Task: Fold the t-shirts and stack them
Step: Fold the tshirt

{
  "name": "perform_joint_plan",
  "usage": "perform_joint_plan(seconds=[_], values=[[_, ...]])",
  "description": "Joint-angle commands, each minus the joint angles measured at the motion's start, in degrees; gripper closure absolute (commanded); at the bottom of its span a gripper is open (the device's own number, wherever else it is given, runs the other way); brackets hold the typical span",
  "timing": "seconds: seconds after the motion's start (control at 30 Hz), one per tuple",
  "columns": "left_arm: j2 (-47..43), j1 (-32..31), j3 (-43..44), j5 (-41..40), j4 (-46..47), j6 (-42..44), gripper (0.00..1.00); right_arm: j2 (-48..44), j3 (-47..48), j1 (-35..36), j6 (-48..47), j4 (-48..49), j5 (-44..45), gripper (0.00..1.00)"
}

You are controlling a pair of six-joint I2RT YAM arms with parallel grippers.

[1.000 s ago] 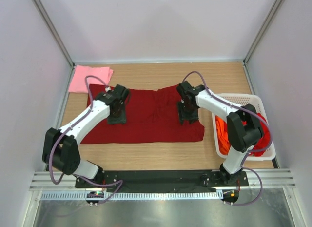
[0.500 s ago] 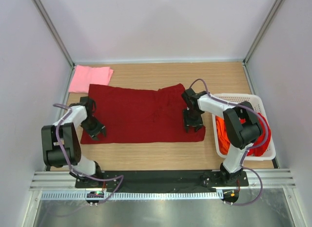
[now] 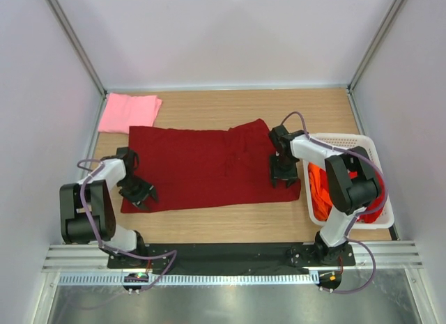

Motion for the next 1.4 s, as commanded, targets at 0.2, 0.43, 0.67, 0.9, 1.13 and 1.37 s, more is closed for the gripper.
perform_joint_plan(seconds=[0.2,0.43,0.67,0.9,1.13,1.37], values=[[-12.23,-1.07,6.93,-1.81,-8.06,1.03,0.44,-6.97,6.98,0.23,-0.84,-1.21,-4.96,0.37],[-14.79,-1.51,19.76,-4.35,-3.70,9.28,0.25,5.14,29.32,-3.90,2.67,0.03,-4.96,0.29],[-2.33,-0.90,34.87,-10.68,2.12,19.92,0.21,20.97,50.16,-7.85,3.55,-0.77,-7.42,0.19],[14.21,1.48,46.57,-6.30,6.77,16.53,0.25,30.46,58.77,-8.82,0.92,3.01,-6.72,0.17],[18.08,1.48,45.09,-4.62,11.61,14.05,0.28,37.24,63.01,-9.08,-1.37,5.47,-9.00,0.22],[16.59,1.48,40.70,-8.83,10.21,15.81,0.29,42.25,64.77,-9.17,-2.42,6.53,-11.56,0.32]])
